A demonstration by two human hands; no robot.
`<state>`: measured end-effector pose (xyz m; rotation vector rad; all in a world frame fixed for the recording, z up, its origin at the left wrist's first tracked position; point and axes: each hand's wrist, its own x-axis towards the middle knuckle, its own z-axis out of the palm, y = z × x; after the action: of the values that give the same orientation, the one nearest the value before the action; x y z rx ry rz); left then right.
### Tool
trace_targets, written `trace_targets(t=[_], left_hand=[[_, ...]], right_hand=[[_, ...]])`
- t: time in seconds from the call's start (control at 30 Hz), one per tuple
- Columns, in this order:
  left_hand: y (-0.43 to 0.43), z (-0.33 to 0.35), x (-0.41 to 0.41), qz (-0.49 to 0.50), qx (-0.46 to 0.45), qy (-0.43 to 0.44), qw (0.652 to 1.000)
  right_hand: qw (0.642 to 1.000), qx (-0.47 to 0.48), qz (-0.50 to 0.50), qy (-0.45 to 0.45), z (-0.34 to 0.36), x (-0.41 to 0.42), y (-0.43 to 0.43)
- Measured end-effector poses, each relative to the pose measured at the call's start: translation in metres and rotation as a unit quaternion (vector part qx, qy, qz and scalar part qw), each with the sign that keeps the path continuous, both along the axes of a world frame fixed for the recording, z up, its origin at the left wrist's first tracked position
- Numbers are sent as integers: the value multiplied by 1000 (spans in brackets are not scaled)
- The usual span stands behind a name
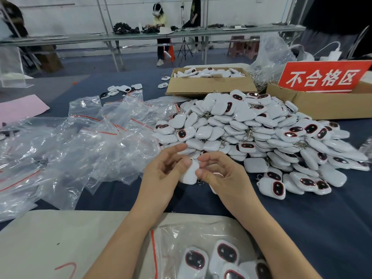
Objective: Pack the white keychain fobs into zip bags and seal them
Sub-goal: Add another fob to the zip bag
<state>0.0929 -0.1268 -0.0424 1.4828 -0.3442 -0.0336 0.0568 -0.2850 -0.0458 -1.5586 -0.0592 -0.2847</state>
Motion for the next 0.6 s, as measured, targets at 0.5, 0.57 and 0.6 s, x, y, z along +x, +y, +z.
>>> trace_targets(t=[0.5, 0.57, 0.6], left_hand=[[-1, 0, 0, 0, -16, -4, 1000], [-1, 0, 1, 1, -15, 1, 1000], [-1, 0, 1, 1, -16, 5, 1000]], right_hand=[[1000, 20, 2, -3, 0, 0, -2], [1000, 23, -1, -5, 0, 0, -2], [1000, 22, -3, -7, 0, 0, -2]])
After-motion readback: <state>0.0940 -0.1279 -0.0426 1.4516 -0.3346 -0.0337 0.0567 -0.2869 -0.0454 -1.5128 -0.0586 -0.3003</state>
